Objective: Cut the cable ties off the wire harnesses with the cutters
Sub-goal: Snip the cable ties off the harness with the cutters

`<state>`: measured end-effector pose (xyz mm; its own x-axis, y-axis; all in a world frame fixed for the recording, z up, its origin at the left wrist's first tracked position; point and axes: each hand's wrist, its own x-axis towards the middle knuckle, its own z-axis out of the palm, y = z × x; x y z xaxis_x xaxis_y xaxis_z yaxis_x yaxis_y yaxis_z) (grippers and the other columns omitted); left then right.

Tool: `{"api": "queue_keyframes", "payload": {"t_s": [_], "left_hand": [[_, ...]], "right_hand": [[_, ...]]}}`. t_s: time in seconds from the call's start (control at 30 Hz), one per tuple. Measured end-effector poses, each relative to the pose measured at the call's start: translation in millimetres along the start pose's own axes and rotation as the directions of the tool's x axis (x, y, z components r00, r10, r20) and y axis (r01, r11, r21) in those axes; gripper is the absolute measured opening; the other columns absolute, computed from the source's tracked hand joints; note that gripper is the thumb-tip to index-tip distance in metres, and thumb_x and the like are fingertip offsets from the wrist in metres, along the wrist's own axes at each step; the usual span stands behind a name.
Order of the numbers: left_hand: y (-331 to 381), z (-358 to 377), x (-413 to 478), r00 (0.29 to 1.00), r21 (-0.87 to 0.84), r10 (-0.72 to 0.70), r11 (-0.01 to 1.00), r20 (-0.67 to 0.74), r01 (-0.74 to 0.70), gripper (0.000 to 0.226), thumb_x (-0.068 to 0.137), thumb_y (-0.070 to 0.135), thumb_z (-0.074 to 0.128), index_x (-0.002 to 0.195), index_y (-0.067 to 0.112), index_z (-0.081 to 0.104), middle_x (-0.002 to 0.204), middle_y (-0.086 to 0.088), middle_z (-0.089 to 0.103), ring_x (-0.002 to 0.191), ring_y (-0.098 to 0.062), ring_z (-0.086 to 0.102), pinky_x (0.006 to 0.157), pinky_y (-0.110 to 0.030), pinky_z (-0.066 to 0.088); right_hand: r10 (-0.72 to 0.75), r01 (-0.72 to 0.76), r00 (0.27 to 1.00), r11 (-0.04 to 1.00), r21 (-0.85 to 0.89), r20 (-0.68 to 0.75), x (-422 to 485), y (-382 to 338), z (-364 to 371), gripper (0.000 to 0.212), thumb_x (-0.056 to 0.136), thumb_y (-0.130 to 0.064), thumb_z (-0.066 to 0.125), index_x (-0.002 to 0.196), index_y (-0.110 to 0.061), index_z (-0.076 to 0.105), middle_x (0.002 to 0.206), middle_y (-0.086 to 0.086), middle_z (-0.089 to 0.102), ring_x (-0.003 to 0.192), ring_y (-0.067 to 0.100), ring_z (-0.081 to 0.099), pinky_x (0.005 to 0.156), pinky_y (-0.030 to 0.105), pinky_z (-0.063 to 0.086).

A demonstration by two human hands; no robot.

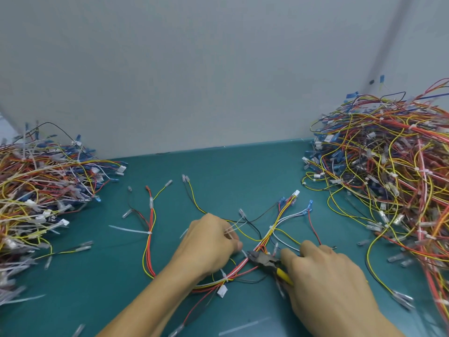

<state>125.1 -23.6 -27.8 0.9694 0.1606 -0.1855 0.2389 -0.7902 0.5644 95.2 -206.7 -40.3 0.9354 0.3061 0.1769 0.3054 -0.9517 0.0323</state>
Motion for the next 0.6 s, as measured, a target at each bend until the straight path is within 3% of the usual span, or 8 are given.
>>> {"api": "queue_keyframes", "payload": {"t_s": [0.1, 0.2, 0.33, 0.4, 0.47, 0.53, 0.6], "left_hand": [[-3, 4, -7, 0.991, -0.063, 0.102, 0.992, -0.091, -0.108, 0.012, 0.083, 0.032, 0.068, 0.072, 0.028, 0.069, 0.065, 0.012, 0.064, 0.068, -0.001, 0.057, 0.056, -0.010, 0.039], [-8, 12, -16, 0.969, -0.193, 0.160, 0.961, -0.190, -0.197, 0.018, 0.083, 0.028, 0.068, 0.065, 0.028, 0.066, 0.048, 0.010, 0.055, 0.051, -0.002, 0.048, 0.051, -0.011, 0.037], [-15, 21, -21, 0.961, -0.375, 0.148, 0.898, -0.232, -0.229, 0.013, 0.080, 0.027, 0.070, 0.067, 0.028, 0.068, 0.042, 0.010, 0.043, 0.044, -0.006, 0.035, 0.047, -0.016, 0.029], [-19, 23, -19, 0.960, -0.398, 0.134, 0.889, -0.247, -0.227, 0.011, 0.080, 0.028, 0.071, 0.070, 0.030, 0.067, 0.043, 0.008, 0.041, 0.046, -0.009, 0.032, 0.048, -0.021, 0.029], [-21, 25, -18, 0.959, -0.402, 0.134, 0.886, -0.250, -0.229, 0.013, 0.081, 0.028, 0.071, 0.069, 0.027, 0.066, 0.042, 0.007, 0.037, 0.046, -0.011, 0.029, 0.047, -0.021, 0.026], [-20, 25, -18, 0.956, -0.406, 0.151, 0.880, -0.251, -0.245, 0.012, 0.082, 0.028, 0.069, 0.071, 0.028, 0.066, 0.043, 0.005, 0.037, 0.047, -0.011, 0.029, 0.048, -0.021, 0.026], [-19, 25, -17, 0.947, -0.423, 0.179, 0.862, -0.265, -0.281, 0.010, 0.084, 0.026, 0.068, 0.074, 0.028, 0.065, 0.050, -0.004, 0.050, 0.050, -0.009, 0.036, 0.052, -0.023, 0.033]], "right_hand": [[0.001, -0.001, 1.000, 1.000, 0.016, 0.028, -1, -1, -3, 0.050, 0.017, -0.033, 0.093, 0.050, -0.016, 0.060, 0.045, 0.005, 0.044, 0.035, 0.029, 0.046, 0.038, 0.026, 0.028], [-0.026, 0.023, 0.998, 0.999, 0.047, 0.056, -1, -4, -10, 0.049, 0.017, -0.032, 0.093, 0.052, -0.017, 0.061, 0.047, 0.005, 0.045, 0.036, 0.029, 0.048, 0.036, 0.030, 0.036], [-0.081, 0.077, 0.995, 0.994, 0.077, 0.052, 0, -3, -17, 0.047, 0.022, -0.035, 0.092, 0.054, -0.020, 0.062, 0.053, 0.001, 0.028, 0.039, 0.028, 0.050, 0.041, 0.028, 0.026], [-0.097, 0.094, 0.993, 0.995, 0.046, 0.069, 0, -4, -24, 0.038, 0.053, -0.051, 0.083, 0.076, -0.028, 0.064, 0.071, -0.002, 0.028, 0.063, 0.027, 0.059, 0.054, 0.030, 0.026], [-0.053, 0.053, 0.999, 0.998, 0.022, 0.014, -2, 1, -22, 0.031, 0.087, -0.053, 0.050, 0.108, -0.031, 0.049, 0.086, -0.001, 0.029, 0.098, 0.024, 0.054, 0.065, 0.033, 0.025], [-0.061, 0.066, 0.995, 0.996, -0.066, 0.074, 0, 2, -18, 0.032, 0.093, -0.049, 0.038, 0.115, -0.026, 0.041, 0.091, -0.001, 0.028, 0.106, 0.024, 0.049, 0.067, 0.034, 0.024], [-0.035, 0.045, 0.995, 0.994, -0.100, 0.098, 1, -1, -17, 0.035, 0.094, -0.050, 0.037, 0.116, -0.024, 0.042, 0.092, -0.001, 0.029, 0.107, 0.026, 0.049, 0.068, 0.034, 0.025]]}}
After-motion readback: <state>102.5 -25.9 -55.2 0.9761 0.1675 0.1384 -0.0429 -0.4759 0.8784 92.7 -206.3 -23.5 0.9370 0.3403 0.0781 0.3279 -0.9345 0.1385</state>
